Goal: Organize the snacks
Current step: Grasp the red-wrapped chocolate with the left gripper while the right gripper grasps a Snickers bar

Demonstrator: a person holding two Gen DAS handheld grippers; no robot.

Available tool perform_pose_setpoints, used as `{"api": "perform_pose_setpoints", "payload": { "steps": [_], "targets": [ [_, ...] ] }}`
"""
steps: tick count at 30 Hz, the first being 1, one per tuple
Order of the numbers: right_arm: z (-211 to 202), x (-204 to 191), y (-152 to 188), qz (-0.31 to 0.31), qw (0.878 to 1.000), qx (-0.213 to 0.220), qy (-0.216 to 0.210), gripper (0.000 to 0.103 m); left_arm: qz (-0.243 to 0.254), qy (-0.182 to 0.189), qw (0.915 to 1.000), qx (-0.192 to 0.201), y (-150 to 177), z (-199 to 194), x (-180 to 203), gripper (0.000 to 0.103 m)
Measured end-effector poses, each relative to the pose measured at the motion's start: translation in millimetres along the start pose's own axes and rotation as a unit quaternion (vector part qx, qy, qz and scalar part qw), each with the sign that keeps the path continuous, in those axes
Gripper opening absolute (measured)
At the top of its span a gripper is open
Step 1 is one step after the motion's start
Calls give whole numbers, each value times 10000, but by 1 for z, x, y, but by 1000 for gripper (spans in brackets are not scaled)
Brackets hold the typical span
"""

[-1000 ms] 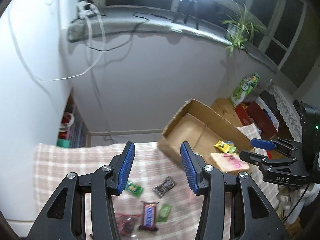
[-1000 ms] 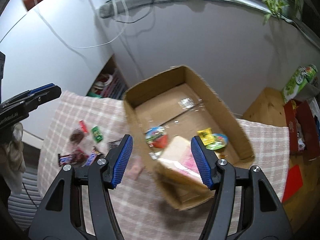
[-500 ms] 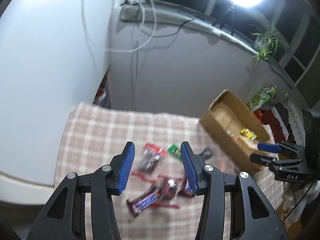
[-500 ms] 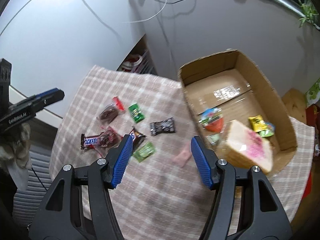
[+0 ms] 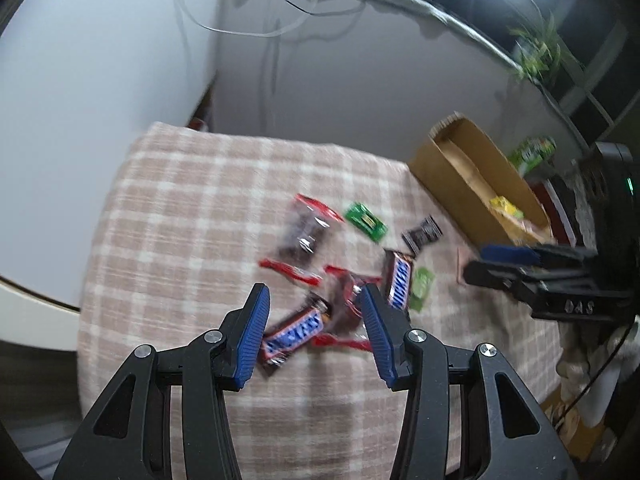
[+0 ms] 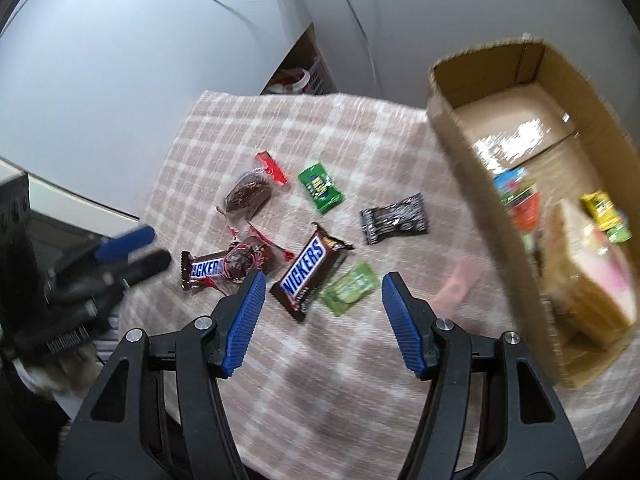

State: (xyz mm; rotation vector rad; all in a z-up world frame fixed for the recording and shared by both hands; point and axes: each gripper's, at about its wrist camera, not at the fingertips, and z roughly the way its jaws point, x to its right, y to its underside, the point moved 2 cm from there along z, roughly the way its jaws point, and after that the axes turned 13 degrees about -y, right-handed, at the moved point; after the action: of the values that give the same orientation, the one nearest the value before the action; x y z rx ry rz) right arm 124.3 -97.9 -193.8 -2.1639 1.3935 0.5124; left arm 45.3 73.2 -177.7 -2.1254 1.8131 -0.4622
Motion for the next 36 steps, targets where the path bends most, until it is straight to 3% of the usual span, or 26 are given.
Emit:
{"api": "perform_pose_setpoints", "payload": {
  "steps": [2,6,11,22,27,36],
  "targets": [
    [5,4,-1,201,9997,-24,-154,63,125,47,9999,-62,5,7,8,46],
    [19,13,-4,551,9976,-133,-387,52,236,139,9994,-218,12,20,18,39],
    [32,19,-7,837,9949,-200,-532,51,374,113,9987,-317,17,33,25,36],
    [56,19,-9,891,9945,-422,-366,44,460,214,9978,-437,19,52,29,35],
    [70,23,-7,931,9938,-540,-281,35,471,282,9973,-484,20,58,33,31],
    [75,17,-4,943,9937,-487,-360,30,359,353,9976,-467,19,65,35,25]
  ]
}}
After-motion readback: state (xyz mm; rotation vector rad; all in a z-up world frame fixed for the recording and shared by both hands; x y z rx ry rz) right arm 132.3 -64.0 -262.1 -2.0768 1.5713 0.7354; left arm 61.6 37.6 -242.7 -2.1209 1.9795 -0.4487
